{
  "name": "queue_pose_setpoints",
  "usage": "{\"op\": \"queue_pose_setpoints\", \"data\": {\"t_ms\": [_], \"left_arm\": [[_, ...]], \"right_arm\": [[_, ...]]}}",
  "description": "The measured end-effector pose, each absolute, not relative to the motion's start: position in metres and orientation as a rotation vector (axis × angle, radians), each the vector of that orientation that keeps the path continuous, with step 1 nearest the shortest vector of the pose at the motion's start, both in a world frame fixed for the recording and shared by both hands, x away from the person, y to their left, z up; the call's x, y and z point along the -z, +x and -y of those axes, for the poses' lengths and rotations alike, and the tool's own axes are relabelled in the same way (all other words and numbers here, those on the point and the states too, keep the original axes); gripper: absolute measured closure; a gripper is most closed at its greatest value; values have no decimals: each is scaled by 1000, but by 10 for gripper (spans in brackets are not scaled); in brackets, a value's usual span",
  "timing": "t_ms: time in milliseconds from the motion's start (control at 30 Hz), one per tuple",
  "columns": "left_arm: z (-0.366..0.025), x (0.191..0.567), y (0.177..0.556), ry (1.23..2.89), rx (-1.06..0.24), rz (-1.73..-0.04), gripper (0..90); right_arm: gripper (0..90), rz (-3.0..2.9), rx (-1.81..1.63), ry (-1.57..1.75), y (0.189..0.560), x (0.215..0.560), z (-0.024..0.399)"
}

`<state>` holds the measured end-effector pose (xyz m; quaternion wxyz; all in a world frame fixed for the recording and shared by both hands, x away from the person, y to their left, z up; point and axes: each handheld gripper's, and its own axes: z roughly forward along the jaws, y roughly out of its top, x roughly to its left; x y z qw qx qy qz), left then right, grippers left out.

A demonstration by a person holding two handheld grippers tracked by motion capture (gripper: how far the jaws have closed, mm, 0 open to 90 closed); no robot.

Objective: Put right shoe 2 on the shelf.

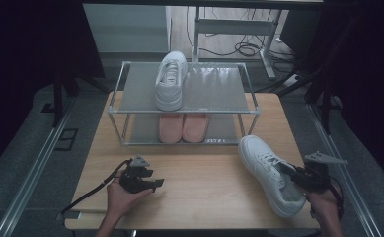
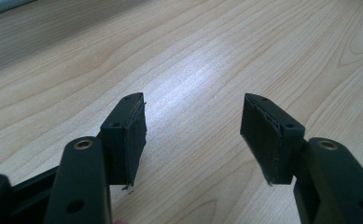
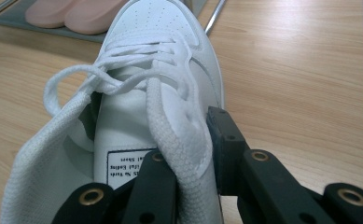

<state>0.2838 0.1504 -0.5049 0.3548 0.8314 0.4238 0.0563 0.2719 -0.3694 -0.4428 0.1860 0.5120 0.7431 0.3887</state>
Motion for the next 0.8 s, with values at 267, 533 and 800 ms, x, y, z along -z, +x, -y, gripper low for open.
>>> {"op": "queue_pose_setpoints", "data": {"t_ms": [267, 533, 800], "left_arm": [[-151, 505, 284, 2150, -145, -1095, 408], [-150, 506, 284, 2152, -142, -1096, 408], [-150, 506, 284, 2155, -143, -1094, 408]], "right_arm": [[812, -2098, -1122, 1409, 270, 438, 358], [812, -2119, -1166, 1361, 269, 434, 341], [813, -2164, -1205, 1303, 273, 428, 320]]}}
